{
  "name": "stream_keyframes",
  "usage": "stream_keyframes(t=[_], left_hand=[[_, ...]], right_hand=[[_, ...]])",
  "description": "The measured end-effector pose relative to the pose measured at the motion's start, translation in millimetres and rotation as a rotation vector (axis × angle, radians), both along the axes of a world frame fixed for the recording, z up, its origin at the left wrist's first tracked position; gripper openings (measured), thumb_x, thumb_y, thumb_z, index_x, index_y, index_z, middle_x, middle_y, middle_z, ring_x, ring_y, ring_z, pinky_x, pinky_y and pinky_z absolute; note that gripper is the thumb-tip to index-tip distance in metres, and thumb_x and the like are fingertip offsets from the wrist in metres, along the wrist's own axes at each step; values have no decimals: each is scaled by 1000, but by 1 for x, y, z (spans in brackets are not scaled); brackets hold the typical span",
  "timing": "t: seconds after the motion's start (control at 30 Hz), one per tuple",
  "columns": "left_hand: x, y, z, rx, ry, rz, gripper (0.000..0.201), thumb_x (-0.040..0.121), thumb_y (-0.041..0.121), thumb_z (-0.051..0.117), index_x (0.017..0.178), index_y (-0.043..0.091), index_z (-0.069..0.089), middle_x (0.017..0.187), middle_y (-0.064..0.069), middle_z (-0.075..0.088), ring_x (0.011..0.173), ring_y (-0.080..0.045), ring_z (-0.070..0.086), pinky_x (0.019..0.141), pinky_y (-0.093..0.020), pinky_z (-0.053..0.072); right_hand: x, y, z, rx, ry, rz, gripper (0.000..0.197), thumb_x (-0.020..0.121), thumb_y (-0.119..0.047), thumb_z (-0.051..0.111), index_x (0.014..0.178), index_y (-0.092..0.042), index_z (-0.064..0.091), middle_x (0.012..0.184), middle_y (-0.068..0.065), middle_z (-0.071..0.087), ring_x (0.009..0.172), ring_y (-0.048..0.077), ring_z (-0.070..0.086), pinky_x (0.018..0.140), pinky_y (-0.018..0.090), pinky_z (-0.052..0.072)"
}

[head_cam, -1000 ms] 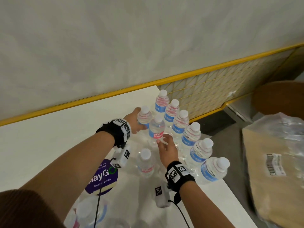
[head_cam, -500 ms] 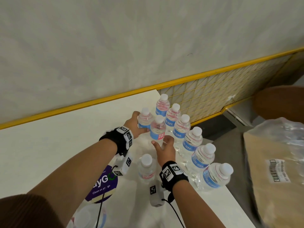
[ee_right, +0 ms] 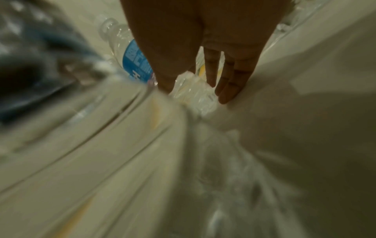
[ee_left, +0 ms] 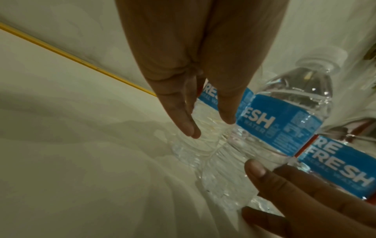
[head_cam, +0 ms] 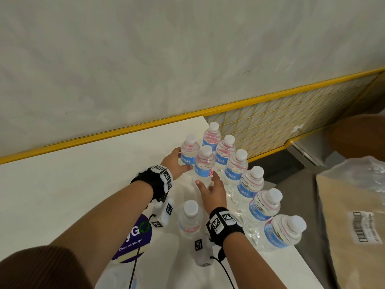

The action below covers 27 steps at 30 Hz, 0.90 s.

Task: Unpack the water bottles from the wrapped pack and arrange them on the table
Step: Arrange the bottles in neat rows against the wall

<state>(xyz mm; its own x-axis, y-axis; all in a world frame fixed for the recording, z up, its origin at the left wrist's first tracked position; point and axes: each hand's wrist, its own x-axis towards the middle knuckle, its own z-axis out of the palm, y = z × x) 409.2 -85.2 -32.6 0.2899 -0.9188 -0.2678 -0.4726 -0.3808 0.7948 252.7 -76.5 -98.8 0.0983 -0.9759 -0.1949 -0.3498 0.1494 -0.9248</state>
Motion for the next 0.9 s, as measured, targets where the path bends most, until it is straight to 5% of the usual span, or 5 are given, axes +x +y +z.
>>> stream_keyframes(t=[0.2,0.4,0.57,0.73,0.9], left_hand=[[6,-3,-7,25,8,54,56,83,32,70,131,17,46,131,-6,57,114,-27,59,98,-46,48],[7,-2,-7,26,51,69,60,79,25,73,130,16,44,131,-7,58,112,-27,60,98,-44,49],[5,1,-12,-22,26,44,62,79,8,71,130,14,37,133,-7,54,113,-25,57,85,-30,47],[1,1,-6,33,194,-33,84,73,14,80,139,22,28,145,-5,42,115,-28,59,99,-41,47],[-8,1,-1,-25,161,-89,114,68,23,84,148,30,3,152,-3,27,136,-26,37,102,-39,44]], right_hand=[[-6,-4,7,14,53,-8,58,85,-34,67,136,-25,40,137,4,51,79,9,54,88,27,42],[-4,-4,5,-7,49,-24,60,88,-33,63,141,-25,37,136,9,51,119,22,52,92,25,38],[-2,1,7,25,18,-17,55,88,-31,63,134,-23,34,139,2,46,86,14,59,82,25,40],[0,-1,7,9,59,-17,55,91,-33,58,139,-24,35,141,5,47,111,23,59,97,31,41],[-4,0,9,39,47,11,62,90,-32,60,145,-25,31,143,7,45,112,21,58,93,25,38]])
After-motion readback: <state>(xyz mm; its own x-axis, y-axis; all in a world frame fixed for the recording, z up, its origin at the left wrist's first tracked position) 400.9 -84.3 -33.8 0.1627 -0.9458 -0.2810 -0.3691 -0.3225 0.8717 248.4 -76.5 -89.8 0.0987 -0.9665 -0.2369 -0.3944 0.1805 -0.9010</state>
